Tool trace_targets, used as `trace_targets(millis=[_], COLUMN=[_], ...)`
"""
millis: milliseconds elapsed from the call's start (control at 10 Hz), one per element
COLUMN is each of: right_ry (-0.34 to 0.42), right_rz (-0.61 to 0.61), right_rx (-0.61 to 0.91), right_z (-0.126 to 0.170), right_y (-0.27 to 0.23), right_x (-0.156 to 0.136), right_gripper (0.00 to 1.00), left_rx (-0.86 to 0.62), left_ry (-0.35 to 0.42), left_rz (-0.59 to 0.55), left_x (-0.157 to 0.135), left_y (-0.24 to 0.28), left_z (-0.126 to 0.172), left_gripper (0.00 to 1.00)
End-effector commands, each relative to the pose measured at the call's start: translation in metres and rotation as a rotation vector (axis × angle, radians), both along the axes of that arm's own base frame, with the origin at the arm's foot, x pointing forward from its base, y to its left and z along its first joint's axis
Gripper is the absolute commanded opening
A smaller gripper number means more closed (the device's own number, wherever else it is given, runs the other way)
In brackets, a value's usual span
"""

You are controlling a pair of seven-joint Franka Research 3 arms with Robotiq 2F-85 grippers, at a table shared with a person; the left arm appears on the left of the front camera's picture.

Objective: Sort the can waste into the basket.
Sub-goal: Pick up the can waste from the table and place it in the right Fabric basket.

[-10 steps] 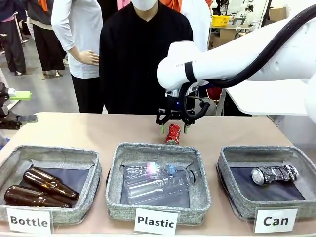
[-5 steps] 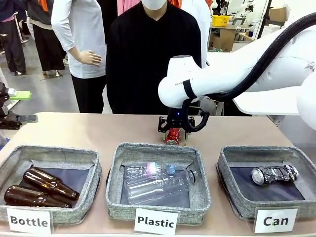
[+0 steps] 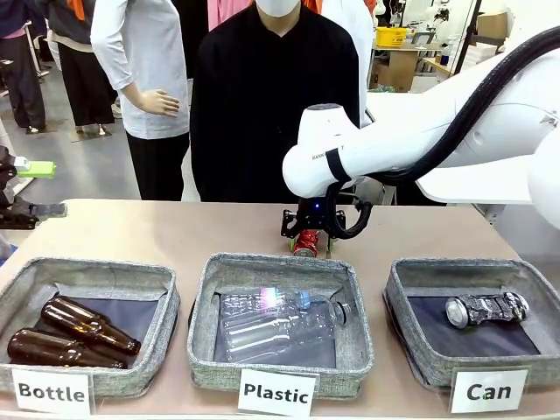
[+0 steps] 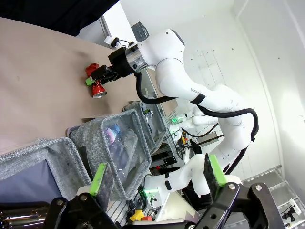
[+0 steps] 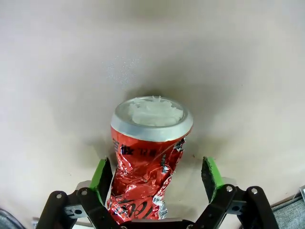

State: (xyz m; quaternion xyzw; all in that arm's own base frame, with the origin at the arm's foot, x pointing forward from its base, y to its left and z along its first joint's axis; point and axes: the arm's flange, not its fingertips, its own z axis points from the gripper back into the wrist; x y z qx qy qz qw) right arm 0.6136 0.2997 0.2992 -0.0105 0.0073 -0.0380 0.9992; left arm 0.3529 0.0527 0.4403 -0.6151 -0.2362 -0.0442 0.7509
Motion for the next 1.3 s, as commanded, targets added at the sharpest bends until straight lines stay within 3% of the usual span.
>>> trace_targets(millis=[0, 100, 300, 400, 600, 1200], right_ry=[-0.007, -0.007, -0.004, -0.003, 0.004, -0.013], right_rz=[-0.009, -0.011, -0.012, -0.014, -0.015, -0.022], right_rx=[-0.029, -0.029, -0.036, -0.040, -0.050, -0.036], right_z=[0.005, 0.005, 0.007, 0.007, 0.008, 0.021], right_y=[-0.003, -0.002, -0.002, -0.002, -0.002, -0.012], right_x=[-0.006, -0.004, -0.003, -0.002, 0.000, 0.002], right_gripper=[0.42, 0.00, 0.00, 0.21, 0.00, 0.00], left_rx=[-0.006, -0.006, -0.006, -0.006, -0.006, -0.006], left_ry=[0.008, 0.008, 0.008, 0.008, 0.008, 0.008], left_rz=[-0.008, -0.008, -0.008, -0.008, -0.008, -0.008], left_x=[-0.003, -0.003, -0.003, -0.003, -0.003, -0.003], left_y=[0.002, 0.002, 0.002, 0.002, 0.002, 0.002], left_z=[0.004, 0.004, 0.004, 0.004, 0.004, 0.004], left_gripper=[1.00, 1.00, 1.00, 1.00, 1.00, 1.00])
